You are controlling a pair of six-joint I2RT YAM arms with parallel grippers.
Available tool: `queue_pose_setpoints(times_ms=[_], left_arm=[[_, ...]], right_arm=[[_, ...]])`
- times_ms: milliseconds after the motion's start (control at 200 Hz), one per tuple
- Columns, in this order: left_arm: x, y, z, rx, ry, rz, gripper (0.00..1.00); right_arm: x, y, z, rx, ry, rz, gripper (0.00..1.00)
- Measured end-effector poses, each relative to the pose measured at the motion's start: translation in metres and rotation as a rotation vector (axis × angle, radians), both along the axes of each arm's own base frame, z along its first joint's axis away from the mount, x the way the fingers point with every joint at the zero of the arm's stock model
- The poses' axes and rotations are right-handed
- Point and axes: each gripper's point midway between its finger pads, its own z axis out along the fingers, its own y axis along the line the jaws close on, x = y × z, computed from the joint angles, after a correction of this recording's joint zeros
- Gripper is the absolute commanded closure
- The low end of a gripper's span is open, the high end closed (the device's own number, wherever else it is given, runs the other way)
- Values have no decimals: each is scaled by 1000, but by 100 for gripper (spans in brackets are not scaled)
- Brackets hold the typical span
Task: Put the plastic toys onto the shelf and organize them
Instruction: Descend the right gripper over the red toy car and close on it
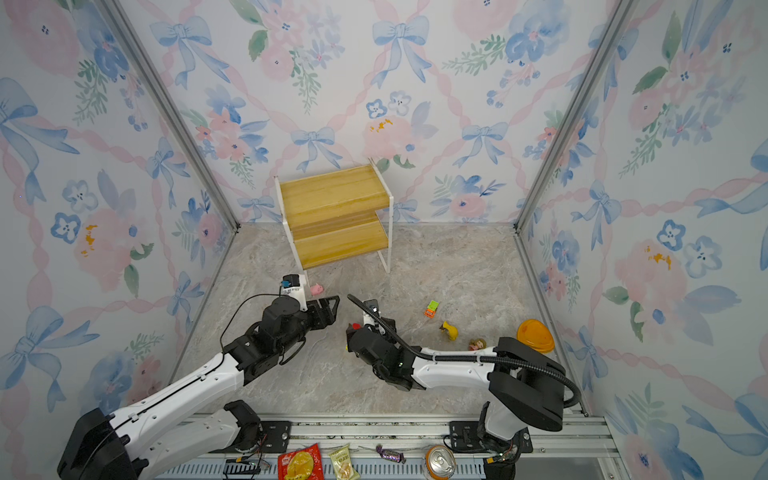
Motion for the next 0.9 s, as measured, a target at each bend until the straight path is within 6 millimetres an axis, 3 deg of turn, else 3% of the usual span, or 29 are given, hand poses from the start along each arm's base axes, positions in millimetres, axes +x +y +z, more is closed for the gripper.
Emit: queue_pose_setpoints(times_ms=[140,260,670,900], left_arm=[[-1,35,6,-30,-10,66,19],[-4,47,10,-68,-8,83,19],[-7,56,16,-111,-7,74,19],[-12,62,23,-126,-40,83,19]], right_arm=[[-2,20,1,43,27,-68,14],[-3,28,-5,62,66,-129,17],[-3,21,-32,7,156,-261,35],[-4,25,-48,-22,195,-257,37]])
